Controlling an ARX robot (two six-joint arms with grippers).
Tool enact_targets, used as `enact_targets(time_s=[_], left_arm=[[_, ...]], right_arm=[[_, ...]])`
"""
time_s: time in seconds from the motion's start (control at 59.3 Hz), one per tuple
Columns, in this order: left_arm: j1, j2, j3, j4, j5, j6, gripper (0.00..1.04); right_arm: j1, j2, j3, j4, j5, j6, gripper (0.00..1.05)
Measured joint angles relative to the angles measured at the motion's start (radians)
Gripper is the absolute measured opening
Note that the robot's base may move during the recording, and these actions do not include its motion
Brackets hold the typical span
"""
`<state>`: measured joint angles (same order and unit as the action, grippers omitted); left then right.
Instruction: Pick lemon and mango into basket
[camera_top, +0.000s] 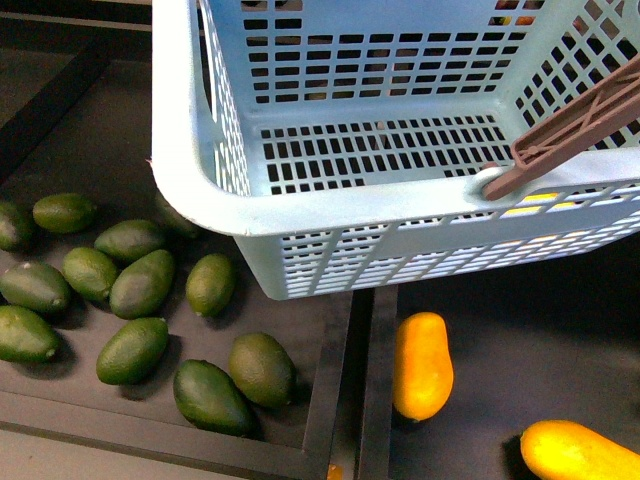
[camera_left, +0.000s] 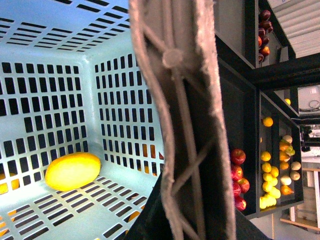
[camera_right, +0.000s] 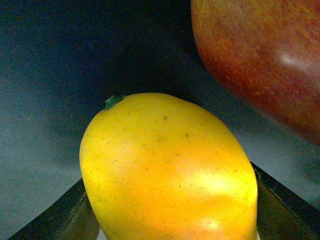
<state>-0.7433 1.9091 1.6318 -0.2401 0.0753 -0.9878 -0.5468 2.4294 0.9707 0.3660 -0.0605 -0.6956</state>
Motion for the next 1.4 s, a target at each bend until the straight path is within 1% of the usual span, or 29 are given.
enact_targets(time_s=[0.236,0.405,0.506,0.624,0.759,0.827,0.894,0.928,1.046,1.283,1.316,1.401], left_arm=[[0.0,0.0,0.0,0.0,0.0,0.0,0.05],[0.0,0.0,0.0,0.0,0.0,0.0,0.05],[0.0,0.0,0.0,0.0,0.0,0.0,0.05],[0.0,0.0,0.0,0.0,0.0,0.0,0.05],[0.0,0.0,0.0,0.0,0.0,0.0,0.05],[0.0,0.0,0.0,0.0,0.0,0.0,0.05],[0.0,0.0,0.0,0.0,0.0,0.0,0.05],[0.0,0.0,0.0,0.0,0.0,0.0,0.05],[0.0,0.0,0.0,0.0,0.0,0.0,0.05],[0.0,0.0,0.0,0.0,0.0,0.0,0.05],[0.0,0.0,0.0,0.0,0.0,0.0,0.05],[0.0,0.0,0.0,0.0,0.0,0.0,0.05]], right_arm=[[-0.057,-0.189,-0.111,0.013,-0.126,0.076,0.71],[-0.09,-0.384,-0.194,0.003,-0.259,0.162,0.71],[-0.098,-0.516,-0.238,-0.01,-0.338,0.235,0.71],[-0.097,-0.702,-0.284,-0.025,-0.448,0.358,0.71],[-0.069,-0.907,-0.313,-0.032,-0.519,0.504,0.71],[-0.042,-0.991,-0.319,-0.039,-0.525,0.563,0.71],[0.019,-1.097,-0.327,-0.042,-0.521,0.648,0.71],[0.038,-1.118,-0.329,-0.043,-0.517,0.661,0.71],[0.158,-1.197,-0.337,-0.045,-0.465,0.738,0.71],[0.371,-1.19,-0.338,-0.009,-0.338,0.789,0.71],[0.412,-1.169,-0.33,0.001,-0.307,0.791,0.71],[0.463,-1.124,-0.304,0.018,-0.257,0.79,0.71]])
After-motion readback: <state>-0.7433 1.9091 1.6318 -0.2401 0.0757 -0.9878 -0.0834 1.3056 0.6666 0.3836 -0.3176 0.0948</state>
